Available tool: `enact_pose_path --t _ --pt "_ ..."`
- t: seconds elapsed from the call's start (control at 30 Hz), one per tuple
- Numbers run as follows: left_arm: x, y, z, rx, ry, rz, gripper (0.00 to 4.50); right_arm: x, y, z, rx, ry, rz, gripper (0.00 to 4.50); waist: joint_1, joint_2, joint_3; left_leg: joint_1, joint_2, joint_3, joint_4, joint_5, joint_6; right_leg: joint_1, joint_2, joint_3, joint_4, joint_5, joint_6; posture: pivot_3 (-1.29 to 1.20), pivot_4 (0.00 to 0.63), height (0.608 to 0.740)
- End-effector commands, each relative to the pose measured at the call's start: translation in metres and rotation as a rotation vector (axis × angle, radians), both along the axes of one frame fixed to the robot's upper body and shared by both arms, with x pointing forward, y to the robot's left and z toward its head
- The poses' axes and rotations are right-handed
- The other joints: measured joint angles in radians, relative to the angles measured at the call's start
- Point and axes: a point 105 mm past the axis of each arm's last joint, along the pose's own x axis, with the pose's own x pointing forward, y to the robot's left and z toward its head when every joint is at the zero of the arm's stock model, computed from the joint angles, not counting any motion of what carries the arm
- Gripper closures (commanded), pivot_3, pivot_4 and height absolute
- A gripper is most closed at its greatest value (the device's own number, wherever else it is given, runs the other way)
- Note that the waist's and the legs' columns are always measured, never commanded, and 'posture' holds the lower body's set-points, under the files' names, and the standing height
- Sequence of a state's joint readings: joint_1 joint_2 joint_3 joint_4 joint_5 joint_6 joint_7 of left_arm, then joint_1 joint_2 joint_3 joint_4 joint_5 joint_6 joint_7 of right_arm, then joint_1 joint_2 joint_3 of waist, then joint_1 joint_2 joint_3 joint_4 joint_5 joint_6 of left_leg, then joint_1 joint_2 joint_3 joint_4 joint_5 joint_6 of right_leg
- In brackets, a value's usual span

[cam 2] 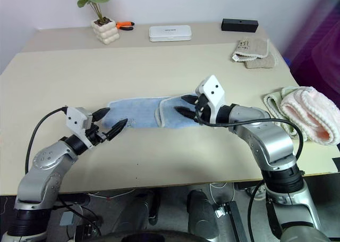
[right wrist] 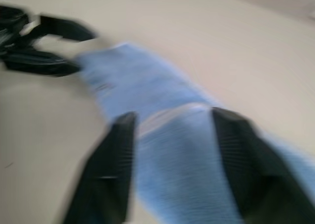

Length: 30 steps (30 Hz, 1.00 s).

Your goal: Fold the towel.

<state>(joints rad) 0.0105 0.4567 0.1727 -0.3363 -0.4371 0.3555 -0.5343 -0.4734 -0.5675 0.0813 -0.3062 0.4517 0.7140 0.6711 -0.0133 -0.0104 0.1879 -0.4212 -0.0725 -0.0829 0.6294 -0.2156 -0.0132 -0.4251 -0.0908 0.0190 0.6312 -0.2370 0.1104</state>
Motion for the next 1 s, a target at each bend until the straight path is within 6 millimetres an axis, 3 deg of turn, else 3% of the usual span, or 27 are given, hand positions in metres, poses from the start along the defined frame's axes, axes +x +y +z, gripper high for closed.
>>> enact_pose_path --t 0.03,0.2,0.27,0.4,0.47,0.53,0.6,0.73,0.9,1.0 --pt "-0.005 0.005 0.011 -0.095 0.001 0.035 0.48 0.025 0.006 -0.021 -0.053 -0.010 -0.088 4.38 -0.001 0.000 0.000 0.000 0.000 0.000 0.000 0.000 0.000 0.000 0.000 0.000 0.000 0.000 0.000 0.00 0.150 0.731" --pt "-0.015 0.008 0.006 -0.184 0.085 0.069 0.48 0.029 0.018 -0.068 -0.162 0.043 -0.052 4.38 0.001 -0.001 0.000 0.000 0.000 0.000 0.000 0.000 0.000 0.000 0.000 0.000 0.000 0.000 0.000 0.00 0.150 0.731" --pt "-0.020 0.009 0.002 -0.202 0.114 0.091 0.48 0.027 0.021 -0.076 -0.173 0.051 -0.041 4.38 0.001 -0.001 0.000 0.000 -0.001 0.001 0.000 0.000 0.000 0.000 0.000 0.001 0.000 0.000 0.000 0.00 0.150 0.731" --pt "-0.034 0.009 -0.005 -0.304 0.193 0.139 0.48 0.039 0.017 -0.049 -0.109 -0.039 -0.087 4.38 0.000 -0.001 -0.001 0.000 -0.001 0.000 0.000 0.000 0.000 0.000 0.000 0.001 0.000 0.000 0.000 0.00 0.150 0.731" --pt "-0.040 0.006 -0.010 -0.354 0.240 0.148 0.48 0.045 0.014 -0.028 -0.070 -0.094 -0.096 3.88 -0.001 0.000 0.000 0.000 0.000 0.000 0.000 0.000 0.000 0.000 0.001 0.001 0.000 0.000 0.000 0.00 0.150 0.731" --pt "-0.044 0.003 -0.014 -0.445 0.289 0.176 0.00 0.042 0.014 -0.004 -0.082 -0.207 -0.038 3.25 0.000 0.000 0.000 0.000 0.000 0.000 0.000 0.000 0.000 0.000 0.001 0.001 0.000 0.000 0.000 0.00 0.150 0.731" --pt "-0.044 0.000 -0.013 -0.563 0.317 0.198 0.00 0.034 0.019 0.012 -0.099 -0.286 0.039 2.12 0.002 0.000 0.000 0.000 0.000 0.000 0.001 0.000 0.000 0.000 0.001 0.001 0.000 0.000 0.000 0.00 0.150 0.731" --pt "-0.035 -0.001 -0.018 -0.768 0.405 0.285 0.00 0.006 0.033 0.026 -0.112 -0.353 0.229 0.21 0.005 -0.002 -0.001 0.000 0.000 -0.001 0.001 0.000 0.000 0.001 0.000 0.000 0.000 0.000 0.000 0.00 0.150 0.731" --pt "-0.013 0.009 -0.027 -0.915 0.494 0.431 0.00 -0.008 0.042 0.023 -0.112 -0.368 0.289 0.21 0.005 -0.002 -0.001 0.001 0.000 -0.001 0.001 0.000 0.000 0.001 0.001 0.000 0.000 0.001 0.000 0.00 0.150 0.731" --pt "0.002 0.005 -0.026 -0.929 0.524 0.424 0.00 -0.010 0.045 0.019 -0.112 -0.368 0.289 0.21 0.005 -0.002 -0.001 0.002 0.000 -0.001 0.001 0.000 -0.001 0.003 0.001 0.000 0.001 0.001 0.000 0.00 0.150 0.731"
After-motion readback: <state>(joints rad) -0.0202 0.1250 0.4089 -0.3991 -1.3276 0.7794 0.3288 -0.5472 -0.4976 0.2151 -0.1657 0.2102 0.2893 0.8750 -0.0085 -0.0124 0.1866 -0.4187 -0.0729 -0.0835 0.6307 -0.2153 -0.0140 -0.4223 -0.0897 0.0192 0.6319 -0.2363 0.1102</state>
